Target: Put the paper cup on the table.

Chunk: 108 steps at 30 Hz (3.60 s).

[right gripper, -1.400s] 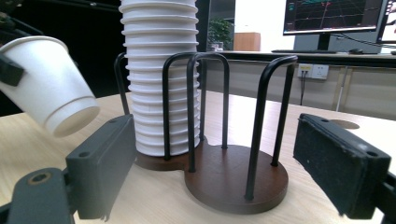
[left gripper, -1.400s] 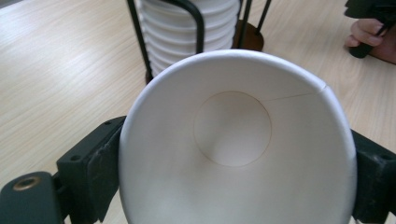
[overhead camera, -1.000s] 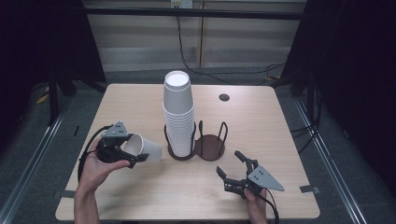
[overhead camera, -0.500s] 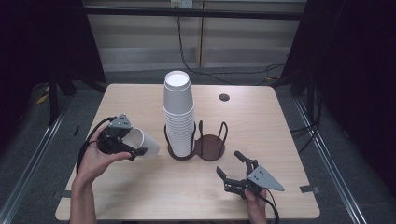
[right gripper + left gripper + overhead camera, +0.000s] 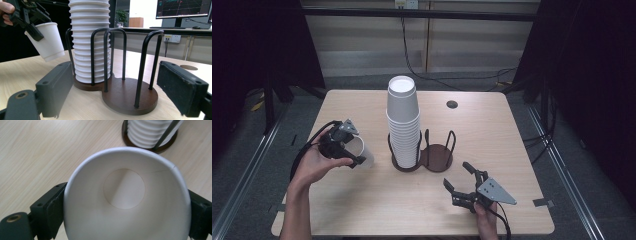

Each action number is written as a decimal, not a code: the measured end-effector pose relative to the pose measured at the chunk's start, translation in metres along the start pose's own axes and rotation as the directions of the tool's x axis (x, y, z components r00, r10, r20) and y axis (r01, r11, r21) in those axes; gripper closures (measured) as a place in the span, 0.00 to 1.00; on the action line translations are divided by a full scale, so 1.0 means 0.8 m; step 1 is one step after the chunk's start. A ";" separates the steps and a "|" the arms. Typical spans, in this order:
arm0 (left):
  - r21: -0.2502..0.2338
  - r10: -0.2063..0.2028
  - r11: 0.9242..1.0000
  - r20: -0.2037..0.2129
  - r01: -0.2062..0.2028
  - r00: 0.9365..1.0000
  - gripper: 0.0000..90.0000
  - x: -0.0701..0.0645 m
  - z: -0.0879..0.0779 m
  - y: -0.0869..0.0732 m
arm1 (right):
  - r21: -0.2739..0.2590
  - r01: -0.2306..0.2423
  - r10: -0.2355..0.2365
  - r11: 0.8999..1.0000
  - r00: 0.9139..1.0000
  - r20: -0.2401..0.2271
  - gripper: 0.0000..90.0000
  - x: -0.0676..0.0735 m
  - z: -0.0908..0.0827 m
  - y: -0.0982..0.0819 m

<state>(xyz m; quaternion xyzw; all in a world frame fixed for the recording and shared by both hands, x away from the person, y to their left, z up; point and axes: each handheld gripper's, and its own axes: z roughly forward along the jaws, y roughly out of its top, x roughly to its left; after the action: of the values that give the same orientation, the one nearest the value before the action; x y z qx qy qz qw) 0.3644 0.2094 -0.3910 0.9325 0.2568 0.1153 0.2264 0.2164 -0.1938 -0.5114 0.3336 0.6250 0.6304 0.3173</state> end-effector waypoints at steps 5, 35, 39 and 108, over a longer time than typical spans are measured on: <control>0.051 -0.001 0.999 0.001 0.001 1.000 0.10 0.006 0.008 0.005 | 0.000 0.000 0.000 1.000 1.000 0.000 0.15 0.000 0.000 0.000; 0.229 0.035 0.973 -0.019 -0.030 0.999 0.07 0.023 0.058 0.031 | -0.002 0.001 -0.001 1.000 1.000 -0.007 0.15 0.000 0.000 0.000; 0.253 0.043 0.967 -0.020 -0.037 0.999 0.06 0.022 0.065 0.030 | -0.001 0.000 0.000 1.000 1.000 -0.007 0.15 0.000 0.000 0.000; -0.352 -0.267 0.903 -0.013 0.245 0.964 0.18 -0.014 -0.001 -0.112 | 0.001 0.000 0.000 1.000 1.000 -0.003 0.14 0.000 0.000 0.000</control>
<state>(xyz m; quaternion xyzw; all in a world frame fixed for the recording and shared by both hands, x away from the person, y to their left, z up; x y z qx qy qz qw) 0.3165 0.2721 -0.4345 0.8319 0.3595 0.1566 0.3927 0.2166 -0.1939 -0.5114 0.3330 0.6256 0.6307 0.3162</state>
